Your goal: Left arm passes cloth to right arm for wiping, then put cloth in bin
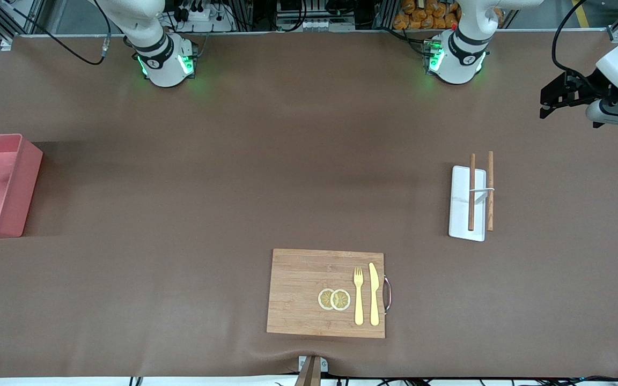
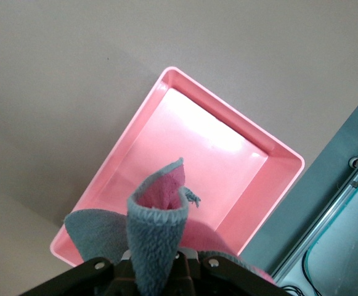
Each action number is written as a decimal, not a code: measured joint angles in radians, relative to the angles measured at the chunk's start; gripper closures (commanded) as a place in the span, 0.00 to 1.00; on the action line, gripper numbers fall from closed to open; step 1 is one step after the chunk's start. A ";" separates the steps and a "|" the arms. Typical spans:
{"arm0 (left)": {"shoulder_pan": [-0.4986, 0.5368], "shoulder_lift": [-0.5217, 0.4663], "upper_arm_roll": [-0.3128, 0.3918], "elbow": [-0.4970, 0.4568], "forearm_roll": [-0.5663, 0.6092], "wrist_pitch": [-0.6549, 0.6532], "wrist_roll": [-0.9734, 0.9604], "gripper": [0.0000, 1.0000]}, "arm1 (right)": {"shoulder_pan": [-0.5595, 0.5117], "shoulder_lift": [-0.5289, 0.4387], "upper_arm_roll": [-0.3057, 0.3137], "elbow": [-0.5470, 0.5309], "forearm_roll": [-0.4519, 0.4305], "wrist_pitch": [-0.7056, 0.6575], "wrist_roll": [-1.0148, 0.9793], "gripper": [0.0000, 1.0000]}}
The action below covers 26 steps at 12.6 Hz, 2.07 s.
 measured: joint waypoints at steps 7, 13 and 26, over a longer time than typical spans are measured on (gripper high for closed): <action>0.000 0.001 0.000 0.001 0.000 0.000 0.000 0.00 | -0.019 0.167 0.008 0.015 0.204 0.141 -0.226 0.09; 0.000 0.001 0.000 0.001 0.000 0.000 0.000 0.00 | -0.010 0.166 0.011 0.052 0.203 0.123 -0.228 0.00; -0.001 0.001 -0.001 0.002 0.000 0.000 0.000 0.00 | 0.355 0.113 0.012 0.227 0.001 -0.401 0.721 0.00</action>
